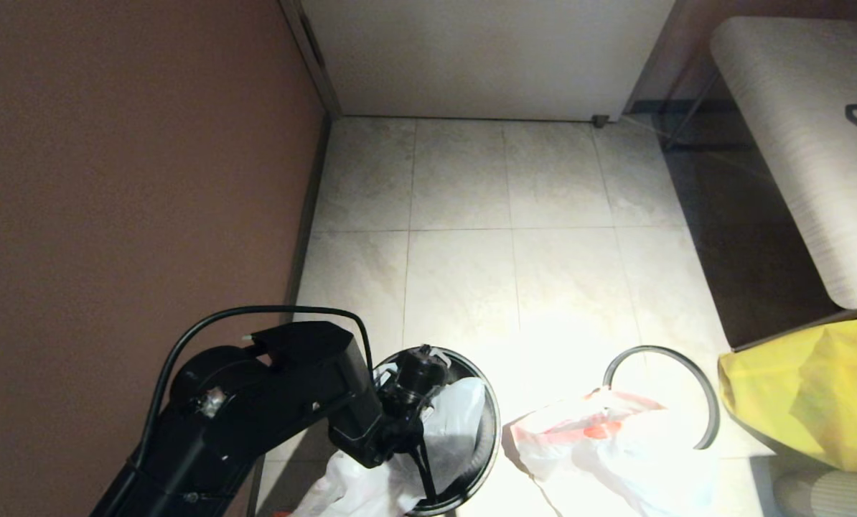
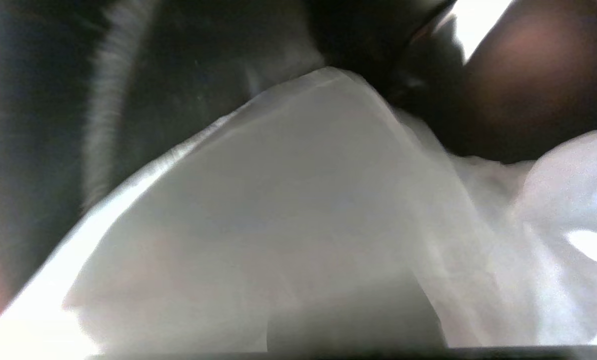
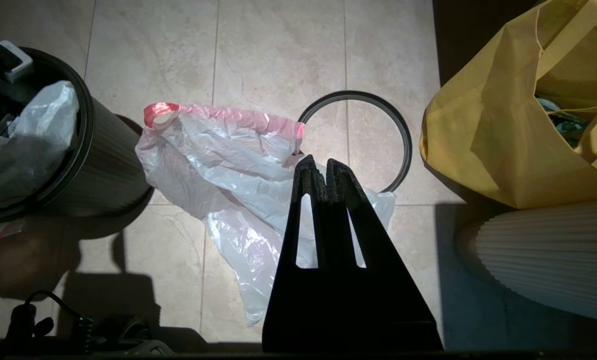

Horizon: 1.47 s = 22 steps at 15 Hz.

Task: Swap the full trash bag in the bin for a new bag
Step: Put the new garbage bag on the trash can

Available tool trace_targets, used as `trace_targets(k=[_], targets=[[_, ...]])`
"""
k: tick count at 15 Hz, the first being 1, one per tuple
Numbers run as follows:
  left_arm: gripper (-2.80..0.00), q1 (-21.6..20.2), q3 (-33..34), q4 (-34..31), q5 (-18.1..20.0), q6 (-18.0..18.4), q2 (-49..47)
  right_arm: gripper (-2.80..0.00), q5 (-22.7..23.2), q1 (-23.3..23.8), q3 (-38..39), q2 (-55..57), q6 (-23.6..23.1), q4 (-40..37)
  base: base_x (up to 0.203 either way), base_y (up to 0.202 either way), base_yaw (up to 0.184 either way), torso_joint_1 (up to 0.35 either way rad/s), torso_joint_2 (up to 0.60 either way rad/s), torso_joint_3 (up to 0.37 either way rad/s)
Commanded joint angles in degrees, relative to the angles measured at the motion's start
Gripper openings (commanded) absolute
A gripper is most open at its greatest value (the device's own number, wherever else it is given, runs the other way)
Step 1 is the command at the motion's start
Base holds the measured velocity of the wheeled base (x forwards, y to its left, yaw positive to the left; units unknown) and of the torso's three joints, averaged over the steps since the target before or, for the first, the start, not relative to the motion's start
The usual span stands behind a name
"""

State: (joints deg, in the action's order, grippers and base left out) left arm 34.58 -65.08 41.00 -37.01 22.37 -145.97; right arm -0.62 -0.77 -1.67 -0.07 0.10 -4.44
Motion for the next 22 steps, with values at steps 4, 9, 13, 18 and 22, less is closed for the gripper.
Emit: trace_targets(k=[4, 9, 13, 18, 22], targets=[[-2.80, 4.98, 11.63, 8.47, -0.50, -1.68, 7.70, -2.80, 0.01, -0.02, 0.00, 0.07, -0.01, -0.05, 0.000, 0.000, 0.000, 0.000, 0.00, 0.000], [-2.80, 5.86, 16.58, 16.18, -1.79, -5.52, 13.80, -2.80, 0.01, -0.02, 0.00, 0.07, -0.01, -0.05, 0.000, 0.000, 0.000, 0.000, 0.00, 0.000], [-2.80, 8.77, 20.88, 12.82, -1.66, -11.31, 18.62, -2.80, 0.01, -0.02, 0.00, 0.07, -0.01, -0.05, 0.000, 0.000, 0.000, 0.000, 0.00, 0.000], [-2.80, 13.18, 18.99, -0.63, 2.66, -23.08, 24.85, -2.80, 0.01, -0.02, 0.00, 0.07, -0.01, -0.05, 0.000, 0.000, 0.000, 0.000, 0.00, 0.000], [-2.80, 16.96, 12.77, -17.14, 10.00, -33.99, 25.15, -2.80, 0.01, -0.02, 0.00, 0.07, -0.01, -0.05, 0.000, 0.000, 0.000, 0.000, 0.00, 0.000]])
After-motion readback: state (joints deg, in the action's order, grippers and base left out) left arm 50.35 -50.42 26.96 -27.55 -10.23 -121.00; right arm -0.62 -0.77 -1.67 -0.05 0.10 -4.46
